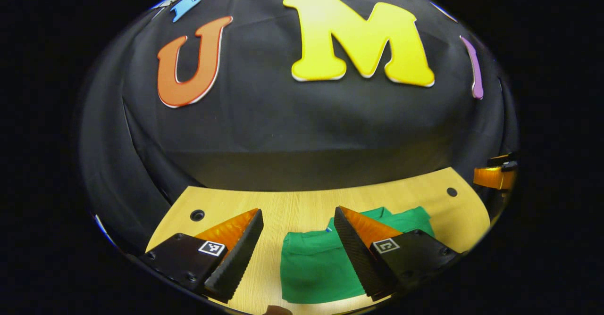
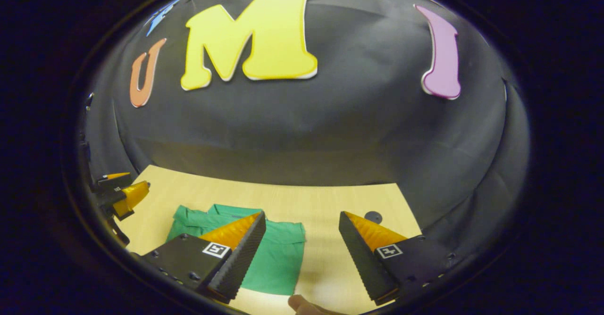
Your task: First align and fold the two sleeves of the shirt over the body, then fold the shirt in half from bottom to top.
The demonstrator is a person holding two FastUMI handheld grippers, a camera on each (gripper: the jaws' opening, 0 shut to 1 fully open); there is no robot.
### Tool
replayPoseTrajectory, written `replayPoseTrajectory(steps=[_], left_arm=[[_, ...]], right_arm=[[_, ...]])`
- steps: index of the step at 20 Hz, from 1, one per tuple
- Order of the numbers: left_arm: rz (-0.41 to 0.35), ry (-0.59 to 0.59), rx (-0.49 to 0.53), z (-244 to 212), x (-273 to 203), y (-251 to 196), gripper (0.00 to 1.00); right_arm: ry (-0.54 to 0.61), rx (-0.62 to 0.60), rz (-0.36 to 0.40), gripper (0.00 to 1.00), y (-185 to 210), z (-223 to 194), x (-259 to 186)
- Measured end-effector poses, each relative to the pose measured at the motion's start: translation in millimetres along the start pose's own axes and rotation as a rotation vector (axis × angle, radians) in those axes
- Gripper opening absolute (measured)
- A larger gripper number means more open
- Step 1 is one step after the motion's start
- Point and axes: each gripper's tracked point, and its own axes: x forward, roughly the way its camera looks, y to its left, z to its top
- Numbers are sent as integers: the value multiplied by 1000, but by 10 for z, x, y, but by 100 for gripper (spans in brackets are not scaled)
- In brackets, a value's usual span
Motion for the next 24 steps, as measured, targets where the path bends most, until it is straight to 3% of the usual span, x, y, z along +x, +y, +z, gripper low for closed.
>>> replayPoseTrajectory(steps=[4, 10, 15, 18, 21, 24], left_arm=[[-16, -102, -27, 437, -824, -77, 98], [-34, -196, -90, 700, -1724, -5, 98], [-6, -253, -64, 702, -2364, 7, 99], [-35, -240, -97, 577, -2773, -102, 99], [-52, -256, -123, 487, -3069, -145, 99], [-81, -271, -62, 390, -3199, -217, 99]], right_arm=[[-135, -3, 31, 96, 136, 356, -904], [-209, 1, 83, 96, 349, 223, -1978], [-274, 10, 28, 96, 480, 131, -2735], [-310, -90, 39, 96, 841, 31, -3082], [-352, -72, 48, 95, 1111, 16, -3284], [-326, -94, 68, 97, 1368, -170, -3316]])
